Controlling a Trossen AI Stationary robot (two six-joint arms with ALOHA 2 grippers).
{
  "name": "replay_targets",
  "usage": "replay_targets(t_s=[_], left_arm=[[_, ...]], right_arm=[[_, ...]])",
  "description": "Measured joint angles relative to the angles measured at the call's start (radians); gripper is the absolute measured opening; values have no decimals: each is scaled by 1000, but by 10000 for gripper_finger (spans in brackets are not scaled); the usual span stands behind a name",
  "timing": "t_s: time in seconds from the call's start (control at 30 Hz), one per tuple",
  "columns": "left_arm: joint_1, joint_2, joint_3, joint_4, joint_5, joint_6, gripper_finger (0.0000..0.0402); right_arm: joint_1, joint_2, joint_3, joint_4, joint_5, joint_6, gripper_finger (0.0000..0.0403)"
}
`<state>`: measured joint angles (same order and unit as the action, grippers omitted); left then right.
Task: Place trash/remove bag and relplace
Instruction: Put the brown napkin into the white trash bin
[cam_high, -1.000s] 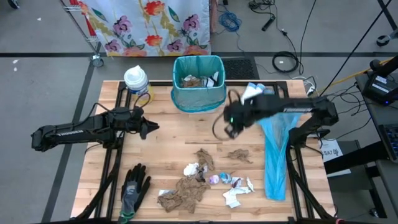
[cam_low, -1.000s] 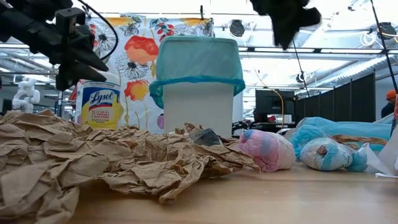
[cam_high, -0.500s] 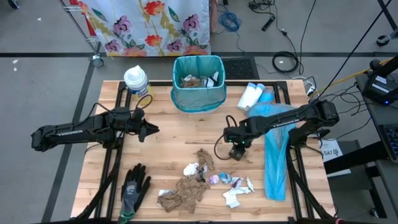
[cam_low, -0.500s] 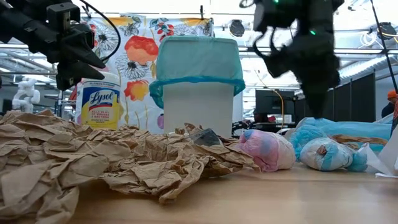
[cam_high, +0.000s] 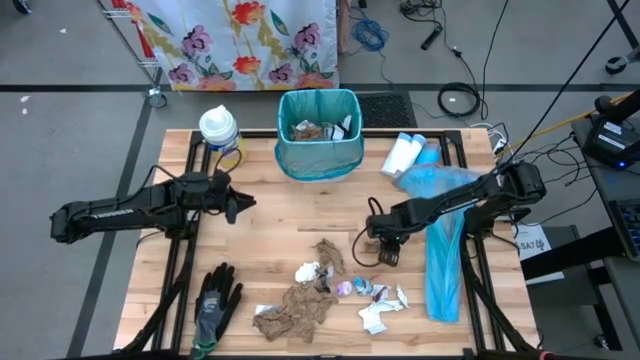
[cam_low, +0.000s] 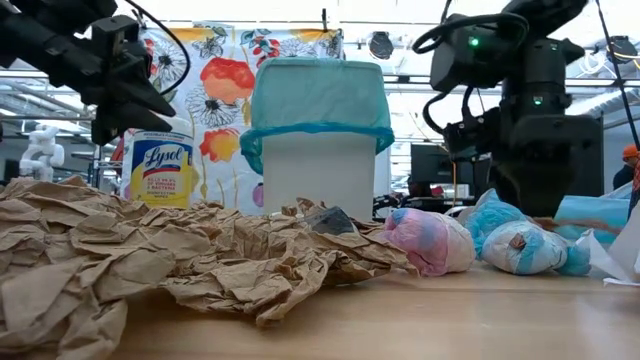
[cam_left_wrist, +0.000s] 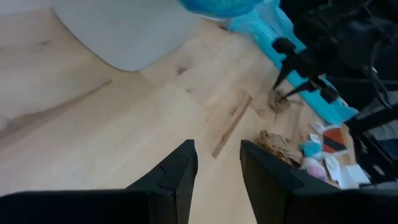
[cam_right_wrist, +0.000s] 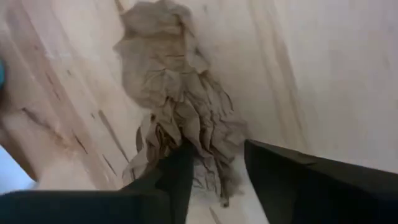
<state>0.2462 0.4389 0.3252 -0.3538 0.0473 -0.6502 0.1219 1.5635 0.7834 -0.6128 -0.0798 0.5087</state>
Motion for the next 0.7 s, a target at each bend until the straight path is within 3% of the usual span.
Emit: replay_targets(t_s=[0.17,0.43,0.7], left_arm=[[0,0,0,1,-49,-56,127],[0,0,0,1,-56,-104,127],[0,14,0,1,-57,-95,127]], right_arm=[[15,-2,-12,33,12,0,16],[16,0,86,-26,-5,52,3],[-21,0,397,-195,121,4,1]])
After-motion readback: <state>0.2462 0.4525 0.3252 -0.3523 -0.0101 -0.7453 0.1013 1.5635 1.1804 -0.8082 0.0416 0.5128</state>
